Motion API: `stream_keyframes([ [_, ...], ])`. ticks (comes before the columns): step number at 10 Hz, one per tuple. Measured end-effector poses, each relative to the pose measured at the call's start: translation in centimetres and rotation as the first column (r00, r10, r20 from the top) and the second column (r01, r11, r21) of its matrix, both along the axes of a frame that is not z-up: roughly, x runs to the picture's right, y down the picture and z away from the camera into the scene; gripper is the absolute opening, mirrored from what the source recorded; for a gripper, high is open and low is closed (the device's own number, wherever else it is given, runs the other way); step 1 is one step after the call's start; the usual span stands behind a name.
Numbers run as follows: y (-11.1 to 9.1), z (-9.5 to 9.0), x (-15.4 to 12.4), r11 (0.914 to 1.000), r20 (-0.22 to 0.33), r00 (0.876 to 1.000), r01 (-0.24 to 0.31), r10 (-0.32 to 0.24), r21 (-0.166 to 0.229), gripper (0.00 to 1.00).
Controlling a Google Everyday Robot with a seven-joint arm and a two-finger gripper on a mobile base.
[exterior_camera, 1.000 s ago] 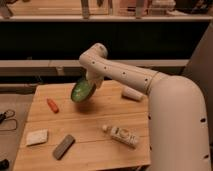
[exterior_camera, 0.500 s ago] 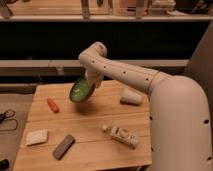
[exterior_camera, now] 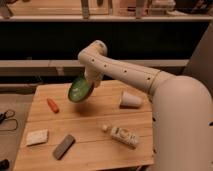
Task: Pick up the ceramic bowl
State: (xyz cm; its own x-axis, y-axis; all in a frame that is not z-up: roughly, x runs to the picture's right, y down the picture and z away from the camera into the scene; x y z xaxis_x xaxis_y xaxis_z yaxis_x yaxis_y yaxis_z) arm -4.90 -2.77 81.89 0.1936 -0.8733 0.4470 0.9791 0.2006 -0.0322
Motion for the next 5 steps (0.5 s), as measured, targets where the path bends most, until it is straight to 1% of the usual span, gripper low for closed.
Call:
stream_keyframes([
  [5, -0.46, -1.13, -0.62, 1.0, 0.024, 1.0, 0.005, -0.005, 0.008, 0.0],
])
